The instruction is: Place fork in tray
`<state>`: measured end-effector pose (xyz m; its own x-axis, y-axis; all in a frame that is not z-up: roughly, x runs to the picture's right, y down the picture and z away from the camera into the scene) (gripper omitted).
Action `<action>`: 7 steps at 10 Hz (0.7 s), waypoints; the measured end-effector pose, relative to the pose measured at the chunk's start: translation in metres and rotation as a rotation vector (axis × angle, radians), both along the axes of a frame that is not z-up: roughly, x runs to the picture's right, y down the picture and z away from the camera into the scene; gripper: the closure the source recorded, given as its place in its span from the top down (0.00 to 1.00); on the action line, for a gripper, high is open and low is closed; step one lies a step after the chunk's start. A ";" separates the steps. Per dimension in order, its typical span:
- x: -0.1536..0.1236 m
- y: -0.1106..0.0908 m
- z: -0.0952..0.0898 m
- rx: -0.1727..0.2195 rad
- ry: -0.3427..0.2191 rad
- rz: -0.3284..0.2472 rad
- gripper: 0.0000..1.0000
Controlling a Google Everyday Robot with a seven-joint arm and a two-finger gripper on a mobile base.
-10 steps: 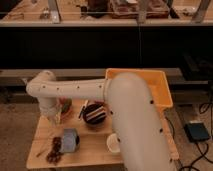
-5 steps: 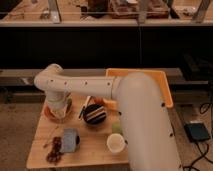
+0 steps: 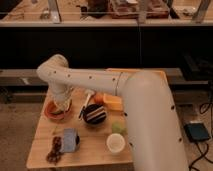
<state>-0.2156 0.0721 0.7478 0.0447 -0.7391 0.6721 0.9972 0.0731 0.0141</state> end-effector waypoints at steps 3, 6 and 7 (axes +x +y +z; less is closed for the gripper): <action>0.015 -0.034 -0.020 0.045 0.030 -0.012 0.00; 0.042 -0.055 -0.030 0.076 0.058 -0.003 0.00; 0.040 -0.053 -0.030 0.075 0.057 -0.007 0.00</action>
<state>-0.1754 0.0189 0.7180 0.0757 -0.7875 0.6117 0.9971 0.0670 -0.0372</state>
